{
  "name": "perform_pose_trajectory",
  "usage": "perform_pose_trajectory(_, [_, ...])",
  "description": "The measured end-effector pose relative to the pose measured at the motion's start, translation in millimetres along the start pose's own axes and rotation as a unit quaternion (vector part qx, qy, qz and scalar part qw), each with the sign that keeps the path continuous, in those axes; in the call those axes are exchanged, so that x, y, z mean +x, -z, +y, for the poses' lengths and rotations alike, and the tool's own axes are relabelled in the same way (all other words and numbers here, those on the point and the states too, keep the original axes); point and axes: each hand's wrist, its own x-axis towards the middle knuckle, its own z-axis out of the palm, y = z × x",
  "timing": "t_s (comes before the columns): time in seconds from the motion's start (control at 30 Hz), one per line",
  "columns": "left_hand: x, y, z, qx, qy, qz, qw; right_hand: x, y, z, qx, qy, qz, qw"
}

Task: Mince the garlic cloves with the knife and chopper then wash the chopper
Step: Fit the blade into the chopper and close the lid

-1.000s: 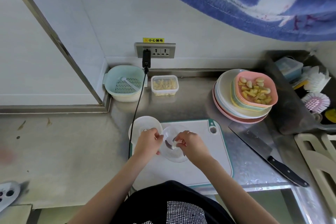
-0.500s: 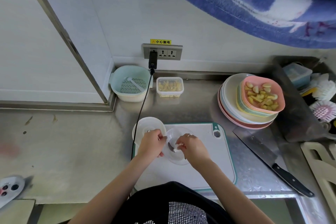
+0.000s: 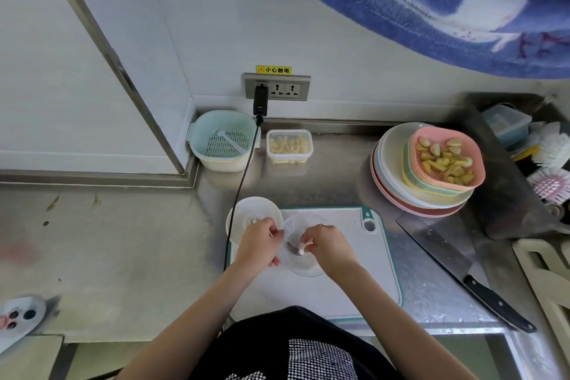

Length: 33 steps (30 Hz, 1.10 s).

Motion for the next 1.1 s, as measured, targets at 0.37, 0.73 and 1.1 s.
perform_pose_trajectory(0.37, [19, 23, -23, 0.178, -0.044, 0.172, 0.968, 3, 12, -5, 0.092, 0.012, 0.044, 0.995])
perform_pose_trajectory(0.73, [16, 30, -27, 0.358, -0.072, -0.079, 0.928, -4, 13, -17, 0.151, 0.013, 0.077, 0.985])
perform_pose_trajectory(1.1, [39, 42, 1, 0.17, -0.02, 0.011, 0.985, -5, 16, -15, 0.291, -0.031, 0.096, 0.951])
